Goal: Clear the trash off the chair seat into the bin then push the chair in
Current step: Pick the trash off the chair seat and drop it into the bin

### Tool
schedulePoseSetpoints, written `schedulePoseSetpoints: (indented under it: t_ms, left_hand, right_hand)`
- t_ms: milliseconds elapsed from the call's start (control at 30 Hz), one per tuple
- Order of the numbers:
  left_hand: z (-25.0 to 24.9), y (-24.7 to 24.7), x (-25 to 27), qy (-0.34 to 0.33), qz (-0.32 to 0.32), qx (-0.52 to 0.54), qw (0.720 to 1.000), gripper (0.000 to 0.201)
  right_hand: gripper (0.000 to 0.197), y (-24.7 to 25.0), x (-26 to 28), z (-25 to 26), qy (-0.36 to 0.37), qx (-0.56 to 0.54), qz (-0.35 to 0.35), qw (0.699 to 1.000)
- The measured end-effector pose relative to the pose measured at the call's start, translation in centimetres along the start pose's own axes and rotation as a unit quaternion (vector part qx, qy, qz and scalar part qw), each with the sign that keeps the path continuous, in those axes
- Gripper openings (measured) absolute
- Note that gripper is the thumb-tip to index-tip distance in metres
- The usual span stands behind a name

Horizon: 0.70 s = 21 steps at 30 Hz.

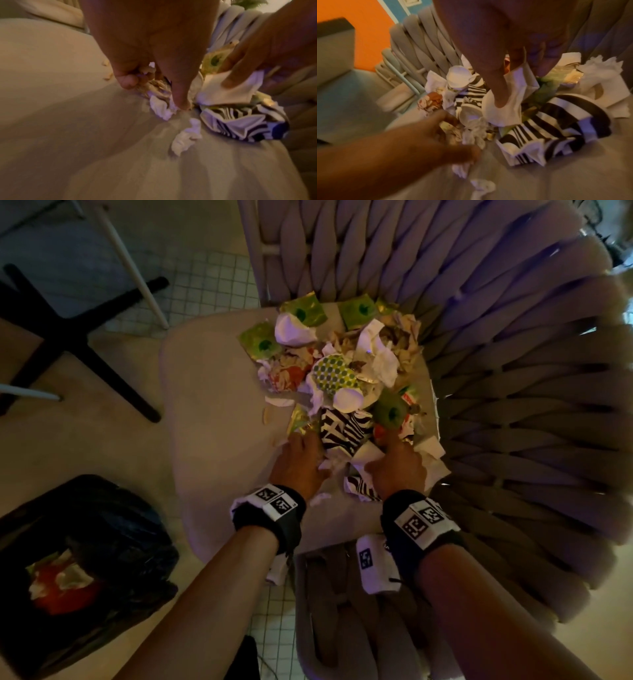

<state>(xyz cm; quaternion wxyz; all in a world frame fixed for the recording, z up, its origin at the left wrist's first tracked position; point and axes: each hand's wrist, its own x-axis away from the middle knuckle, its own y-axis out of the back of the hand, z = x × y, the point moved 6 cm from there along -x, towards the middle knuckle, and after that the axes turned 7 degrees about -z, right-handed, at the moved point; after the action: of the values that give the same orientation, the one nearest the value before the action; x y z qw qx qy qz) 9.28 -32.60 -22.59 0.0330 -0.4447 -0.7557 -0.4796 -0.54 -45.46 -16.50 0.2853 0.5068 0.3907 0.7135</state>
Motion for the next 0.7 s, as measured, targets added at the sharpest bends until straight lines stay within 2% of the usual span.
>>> schedulePoseSetpoints:
  t_ms: [100, 267, 300, 433, 533, 600, 700]
  left_hand:
    - [0.3, -0.7, -0.4, -0.011, 0.004, -0.061, 0.998, 0.063]
    - [0.9, -0.5, -0.6, -0.047, -0.021, -0.003, 0.999, 0.039]
    - [1.2, -0.2, -0.6, -0.047, -0.031, 0.017, 0.998, 0.034]
    - [2.0, 1.9, -0.4, -0.027, -0.059, 0.117, 0.991, 0.026]
    - [3.1, 3.7, 0.5, 0.012, -0.077, 0.234, 0.969, 0.021]
    - [3.9, 4.4, 1.2, 0.044, -0.071, 0.310, 0.947, 0.012]
    - [5.0, 5.1, 2.3, 0.098, -0.060, 0.421, 0.900, 0.010]
  right_hand:
    - [0.040, 0.7, 0.1, -0.2, 0.001, -0.082, 0.011, 0.997]
    - [0.039, 3.0, 0.9, -0.7, 0.004, -0.138, 0.038, 0.990]
    - [0.043, 3.2, 1.1, -0.5, 0.019, -0.142, 0.055, 0.988]
    - [0.072, 1.5, 2.4, 1.6, 0.080, -0.142, 0.207, 0.965]
    - [0.083, -1.1, 2.1, 3.4, 0.087, -0.145, 0.214, 0.962]
    - [0.073, -2.5, 1.4, 4.2, 0.081, -0.156, 0.185, 0.967]
    - [0.035, -3.0, 0.7, 4.5, 0.071, -0.127, 0.106, 0.984]
